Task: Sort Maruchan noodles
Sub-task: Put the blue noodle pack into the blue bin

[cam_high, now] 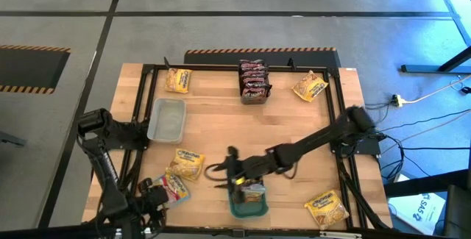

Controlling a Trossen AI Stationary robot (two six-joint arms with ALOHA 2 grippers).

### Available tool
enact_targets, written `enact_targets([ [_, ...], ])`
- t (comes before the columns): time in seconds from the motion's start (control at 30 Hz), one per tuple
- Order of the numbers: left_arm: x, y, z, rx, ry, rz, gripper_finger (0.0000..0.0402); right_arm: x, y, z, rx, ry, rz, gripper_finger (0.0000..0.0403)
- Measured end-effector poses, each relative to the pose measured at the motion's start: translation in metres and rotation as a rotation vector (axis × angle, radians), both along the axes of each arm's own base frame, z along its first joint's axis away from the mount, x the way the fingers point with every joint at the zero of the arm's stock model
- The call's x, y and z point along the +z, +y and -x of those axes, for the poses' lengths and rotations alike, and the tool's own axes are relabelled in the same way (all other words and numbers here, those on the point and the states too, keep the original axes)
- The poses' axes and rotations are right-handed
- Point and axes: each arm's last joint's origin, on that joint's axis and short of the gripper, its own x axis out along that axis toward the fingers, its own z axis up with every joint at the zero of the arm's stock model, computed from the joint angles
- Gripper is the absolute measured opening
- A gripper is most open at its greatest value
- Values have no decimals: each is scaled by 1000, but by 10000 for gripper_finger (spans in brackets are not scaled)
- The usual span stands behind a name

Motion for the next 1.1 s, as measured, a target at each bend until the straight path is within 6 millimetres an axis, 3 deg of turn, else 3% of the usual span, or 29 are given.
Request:
enact_targets([
  [0.2, -17, 6, 20, 22, -48, -49, 213, -2, 13, -40, -78, 42, -97, 248],
  [0.43, -29, 10, 28, 14, -141, -70, 213, -21, 24, -76, -123, 63, -225, 248],
  [0.57, -47, 6, 32, -24, -156, -75, 213, -37, 26, -92, -127, 93, -294, 248],
  [0.7, -68, 4, 31, -56, -125, -85, 213, -59, 20, -100, -153, 155, -363, 248],
  [0.87, -79, 1, 28, -76, -151, -120, 213, -78, 9, -108, -168, 209, -454, 248],
  [1.1, -80, 1, 27, -78, -207, -142, 213, -83, -3, -115, -183, 192, -501, 269],
])
